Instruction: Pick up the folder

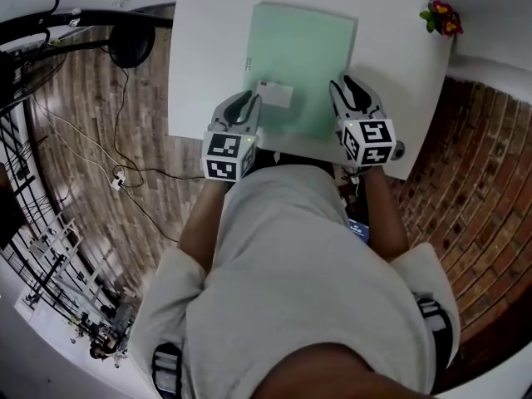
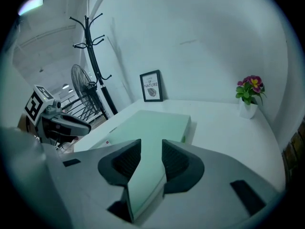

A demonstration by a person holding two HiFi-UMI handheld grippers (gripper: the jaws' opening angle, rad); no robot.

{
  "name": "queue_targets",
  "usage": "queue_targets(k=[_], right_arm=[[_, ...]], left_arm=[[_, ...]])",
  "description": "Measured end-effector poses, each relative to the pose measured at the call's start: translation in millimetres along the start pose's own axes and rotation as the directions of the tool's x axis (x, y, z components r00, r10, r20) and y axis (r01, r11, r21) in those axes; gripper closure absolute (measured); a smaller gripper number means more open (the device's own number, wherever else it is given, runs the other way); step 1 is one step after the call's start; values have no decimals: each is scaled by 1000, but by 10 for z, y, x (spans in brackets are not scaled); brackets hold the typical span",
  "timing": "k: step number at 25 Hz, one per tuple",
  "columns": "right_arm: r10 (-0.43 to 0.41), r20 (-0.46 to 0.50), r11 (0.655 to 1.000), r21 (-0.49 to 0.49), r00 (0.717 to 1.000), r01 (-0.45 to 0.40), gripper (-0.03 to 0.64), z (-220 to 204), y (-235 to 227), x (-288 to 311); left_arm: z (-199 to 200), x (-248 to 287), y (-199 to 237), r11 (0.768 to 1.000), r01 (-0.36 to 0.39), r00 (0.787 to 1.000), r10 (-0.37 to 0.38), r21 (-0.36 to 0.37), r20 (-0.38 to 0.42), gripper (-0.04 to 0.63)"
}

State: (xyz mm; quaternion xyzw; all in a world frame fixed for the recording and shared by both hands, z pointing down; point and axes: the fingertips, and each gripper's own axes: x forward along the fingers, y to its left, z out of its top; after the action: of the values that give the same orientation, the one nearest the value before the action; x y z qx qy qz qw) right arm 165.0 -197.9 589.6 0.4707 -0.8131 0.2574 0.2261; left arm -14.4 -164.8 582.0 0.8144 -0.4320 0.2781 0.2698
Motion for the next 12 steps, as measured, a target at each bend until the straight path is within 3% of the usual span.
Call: queue_targets(k=[12], right_arm=[[28,-82,996,81,996,-21,463,-68,-298,340]], left_arm=[[-112,256,244,995,-59,997,54,-78,-62,543]])
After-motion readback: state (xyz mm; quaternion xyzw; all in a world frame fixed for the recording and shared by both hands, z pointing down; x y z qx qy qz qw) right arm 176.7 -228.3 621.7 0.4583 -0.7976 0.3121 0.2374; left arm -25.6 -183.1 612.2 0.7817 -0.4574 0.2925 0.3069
